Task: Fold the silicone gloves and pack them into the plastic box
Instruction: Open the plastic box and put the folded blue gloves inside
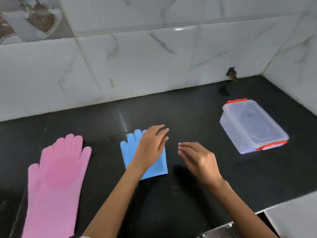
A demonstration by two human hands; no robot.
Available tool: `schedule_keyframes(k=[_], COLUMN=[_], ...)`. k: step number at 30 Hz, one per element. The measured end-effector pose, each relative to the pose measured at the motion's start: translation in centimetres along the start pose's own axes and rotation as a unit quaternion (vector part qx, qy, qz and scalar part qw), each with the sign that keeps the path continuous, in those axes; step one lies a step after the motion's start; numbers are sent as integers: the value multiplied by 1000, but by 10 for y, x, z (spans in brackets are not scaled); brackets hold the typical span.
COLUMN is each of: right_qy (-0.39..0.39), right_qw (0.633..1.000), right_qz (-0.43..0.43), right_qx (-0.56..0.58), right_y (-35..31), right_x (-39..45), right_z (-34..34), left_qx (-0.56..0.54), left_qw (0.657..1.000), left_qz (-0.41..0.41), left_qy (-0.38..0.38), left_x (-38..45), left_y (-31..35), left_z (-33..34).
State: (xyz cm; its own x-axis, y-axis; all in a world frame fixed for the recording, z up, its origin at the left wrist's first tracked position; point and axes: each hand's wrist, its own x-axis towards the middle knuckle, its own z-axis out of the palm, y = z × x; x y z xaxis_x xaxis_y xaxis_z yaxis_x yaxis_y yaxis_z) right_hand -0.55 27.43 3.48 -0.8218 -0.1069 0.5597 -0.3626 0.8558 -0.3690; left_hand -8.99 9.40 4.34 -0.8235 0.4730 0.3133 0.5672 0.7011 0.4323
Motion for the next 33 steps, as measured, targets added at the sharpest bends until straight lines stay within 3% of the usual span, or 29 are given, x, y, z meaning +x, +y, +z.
schedule_keyframes(k=[8,12,15,27,33], right_qy=[102,48,-9,-29,-44], right_qw=[984,972,974,990,993], right_qz=[111,187,186,112,109], right_qx=[-98,-136,-127,-81,32], right_y=[100,148,164,202,207], right_x=[-17,-33,-44,-51,-36], right_z=[-87,-120,-129,-147,-135], left_qx=[-29,67,131,135,134], left_qw=[996,981,967,981,987], left_qz=[83,158,180,79,-14], left_qy=[-12,-87,-121,-112,-86], left_x=[77,121,137,78,42], left_y=[100,140,153,184,210], left_z=[77,113,125,113,115])
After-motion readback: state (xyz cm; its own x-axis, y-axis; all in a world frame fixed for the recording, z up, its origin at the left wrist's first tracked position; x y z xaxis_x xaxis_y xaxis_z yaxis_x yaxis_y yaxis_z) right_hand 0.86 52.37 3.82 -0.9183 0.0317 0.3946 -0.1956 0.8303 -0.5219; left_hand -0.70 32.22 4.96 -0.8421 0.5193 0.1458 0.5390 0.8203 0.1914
